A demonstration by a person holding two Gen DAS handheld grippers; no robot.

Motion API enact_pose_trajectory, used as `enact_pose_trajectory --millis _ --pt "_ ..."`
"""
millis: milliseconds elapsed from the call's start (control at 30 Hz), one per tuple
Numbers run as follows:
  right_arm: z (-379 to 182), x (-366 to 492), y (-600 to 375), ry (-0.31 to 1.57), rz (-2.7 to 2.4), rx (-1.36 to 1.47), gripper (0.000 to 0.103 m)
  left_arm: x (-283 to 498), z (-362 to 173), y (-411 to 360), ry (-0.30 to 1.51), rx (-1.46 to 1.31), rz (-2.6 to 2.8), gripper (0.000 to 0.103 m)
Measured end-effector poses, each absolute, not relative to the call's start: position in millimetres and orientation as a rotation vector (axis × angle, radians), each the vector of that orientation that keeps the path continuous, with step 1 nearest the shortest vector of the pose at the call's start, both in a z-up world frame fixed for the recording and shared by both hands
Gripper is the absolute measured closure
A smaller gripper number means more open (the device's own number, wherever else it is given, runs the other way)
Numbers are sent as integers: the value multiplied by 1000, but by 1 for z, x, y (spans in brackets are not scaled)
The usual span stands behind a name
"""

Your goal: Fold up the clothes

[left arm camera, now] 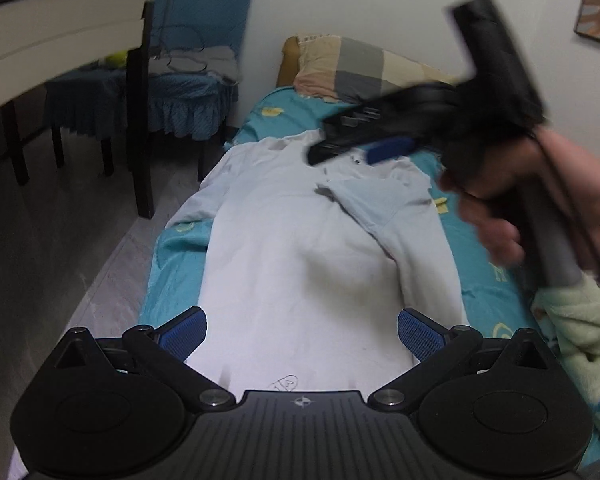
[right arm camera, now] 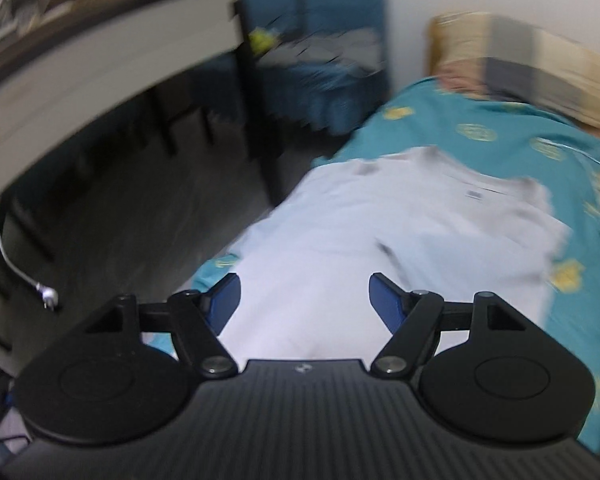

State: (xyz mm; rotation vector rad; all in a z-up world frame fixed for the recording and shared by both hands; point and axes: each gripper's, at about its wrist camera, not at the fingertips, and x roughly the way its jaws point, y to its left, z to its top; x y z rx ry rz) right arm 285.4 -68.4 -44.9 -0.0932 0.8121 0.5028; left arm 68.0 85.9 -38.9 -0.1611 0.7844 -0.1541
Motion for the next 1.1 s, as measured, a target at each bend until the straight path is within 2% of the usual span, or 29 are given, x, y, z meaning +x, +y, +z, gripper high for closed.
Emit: enact_pose_trajectory --millis 33,300,400,700,767,867,900,933,1100 --pt "-52 301 -51 836 528 -118 37 71 -43 90 788 -164 -140 0" --pt "-126 394 78 922 665 -338 41 102 -80 120 858 -189 -42 1" --pt "-154 408 113 940 719 -438 41 110 -90 132 883 -232 -15 1" --pt "-192 412 155 998 748 -693 42 121 -103 133 919 -266 -22 1" --pt "-201 413 165 1010 753 -750 57 122 -104 135 923 -271 -8 1" --pt "-213 415 179 1026 761 -836 72 122 -106 136 920 -276 12 1" --pt "-215 415 182 1024 758 -853 93 122 -107 136 918 -273 20 1" --pt "-209 414 181 997 737 -831 97 121 -107 135 920 -267 28 1" --pt "-160 416 160 850 645 -665 98 121 -107 136 909 -270 53 1"
